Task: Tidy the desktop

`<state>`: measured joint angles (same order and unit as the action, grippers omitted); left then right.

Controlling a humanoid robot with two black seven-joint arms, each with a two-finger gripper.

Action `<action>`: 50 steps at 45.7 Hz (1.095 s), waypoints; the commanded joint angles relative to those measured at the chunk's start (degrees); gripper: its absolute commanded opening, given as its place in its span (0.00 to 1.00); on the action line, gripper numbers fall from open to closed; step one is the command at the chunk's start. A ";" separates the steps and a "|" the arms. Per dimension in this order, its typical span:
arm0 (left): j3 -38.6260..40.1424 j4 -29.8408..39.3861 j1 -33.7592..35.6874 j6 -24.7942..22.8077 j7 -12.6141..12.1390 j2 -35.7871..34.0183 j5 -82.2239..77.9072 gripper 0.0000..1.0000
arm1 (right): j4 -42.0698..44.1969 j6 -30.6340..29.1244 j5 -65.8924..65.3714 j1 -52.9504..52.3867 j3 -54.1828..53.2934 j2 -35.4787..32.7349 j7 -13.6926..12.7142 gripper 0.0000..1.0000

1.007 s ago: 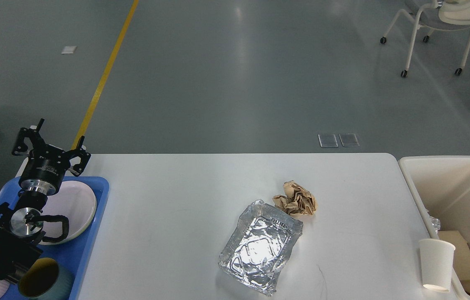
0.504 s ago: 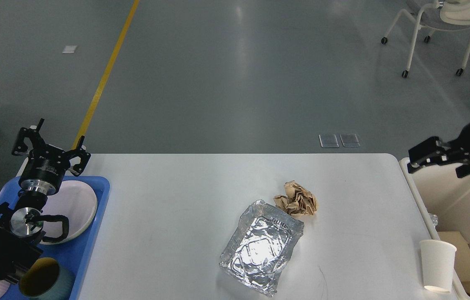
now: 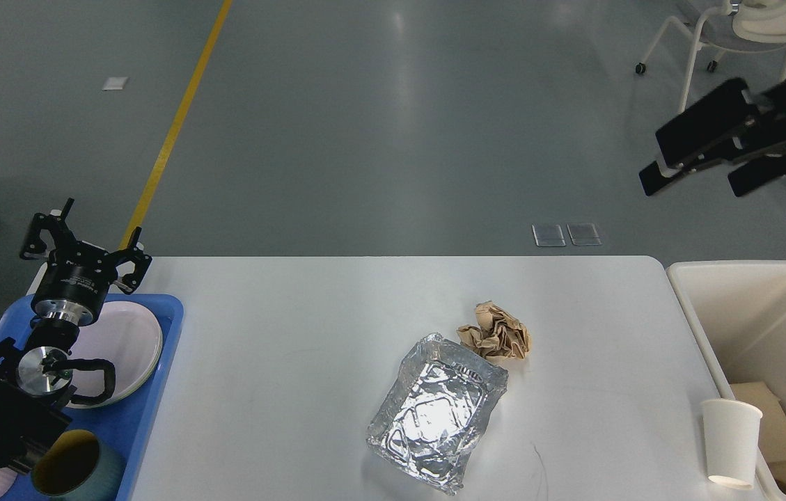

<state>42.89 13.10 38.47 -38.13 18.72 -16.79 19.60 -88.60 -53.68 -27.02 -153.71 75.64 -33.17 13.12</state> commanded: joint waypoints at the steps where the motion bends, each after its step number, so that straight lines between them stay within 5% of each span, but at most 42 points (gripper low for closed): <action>1: -0.08 0.00 0.03 -0.01 0.00 0.00 0.00 1.00 | -0.35 14.80 -6.19 14.02 11.08 0.73 -0.29 1.00; 19: -0.08 0.00 0.03 -0.01 0.00 0.00 0.00 1.00 | 10.72 48.05 9.35 61.31 9.45 2.40 -0.64 1.00; 50: -0.08 0.00 0.03 -0.01 0.00 0.00 0.00 1.00 | 27.60 50.34 13.67 81.28 3.63 5.31 -1.61 1.00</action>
<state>42.80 13.10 38.51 -38.14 18.72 -16.79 19.60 -62.10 -3.94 -13.26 -74.42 79.37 -27.83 11.44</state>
